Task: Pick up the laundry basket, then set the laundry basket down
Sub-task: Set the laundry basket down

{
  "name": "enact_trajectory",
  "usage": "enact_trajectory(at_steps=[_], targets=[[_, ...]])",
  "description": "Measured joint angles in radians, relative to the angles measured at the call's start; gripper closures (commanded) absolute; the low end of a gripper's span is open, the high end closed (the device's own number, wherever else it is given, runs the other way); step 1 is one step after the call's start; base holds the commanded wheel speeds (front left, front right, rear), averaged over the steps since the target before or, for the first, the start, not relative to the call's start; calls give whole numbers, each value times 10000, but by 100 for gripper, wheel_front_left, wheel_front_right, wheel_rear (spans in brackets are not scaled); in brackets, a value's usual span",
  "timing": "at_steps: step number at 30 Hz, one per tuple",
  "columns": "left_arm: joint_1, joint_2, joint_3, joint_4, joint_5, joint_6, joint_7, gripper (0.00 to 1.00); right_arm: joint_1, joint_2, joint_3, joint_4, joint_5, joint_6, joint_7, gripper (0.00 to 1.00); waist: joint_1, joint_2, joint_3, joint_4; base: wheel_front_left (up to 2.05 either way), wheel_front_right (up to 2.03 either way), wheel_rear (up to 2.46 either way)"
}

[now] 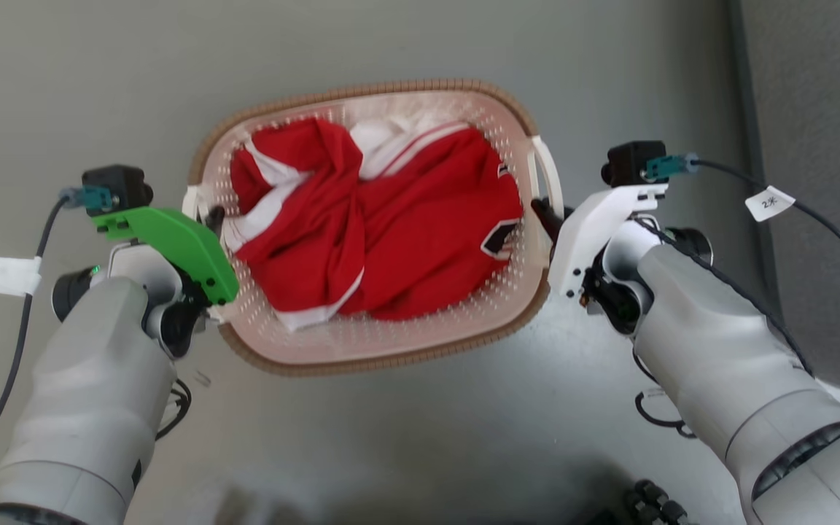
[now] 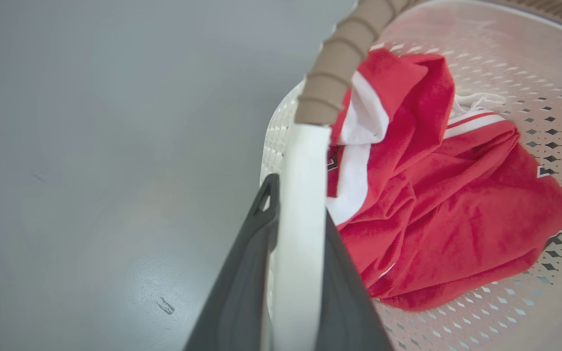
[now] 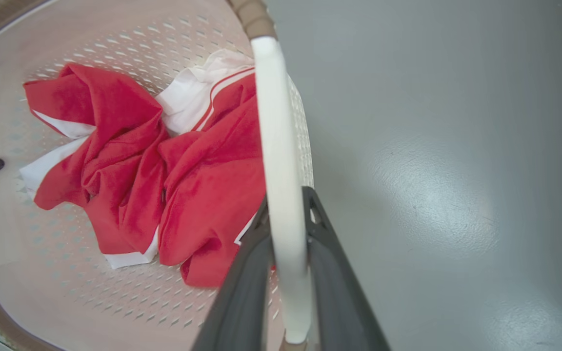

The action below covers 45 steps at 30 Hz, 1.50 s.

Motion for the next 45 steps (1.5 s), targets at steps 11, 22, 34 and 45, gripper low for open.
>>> enact_trajectory(at_steps=[11,22,34,45], targets=[[-521,15,-113,146,192,-2,-872,100,-499,2,180,79,-380,-31,-759,100,1,0,1232,18,0,0,0],[-873,-13,-190,328,527,-48,-1360,100,-857,23,178,305,-430,-29,-1080,100,1,0,1981,29,0,0,0],[-1017,-221,-190,725,539,-130,-1532,100,-943,59,171,585,-422,17,-1164,100,1,0,2234,81,0,0,0],[-1328,-119,-117,936,520,-136,-1870,0,-1125,-297,420,629,-462,117,-1381,0,0,0,2348,160,0,0,0]])
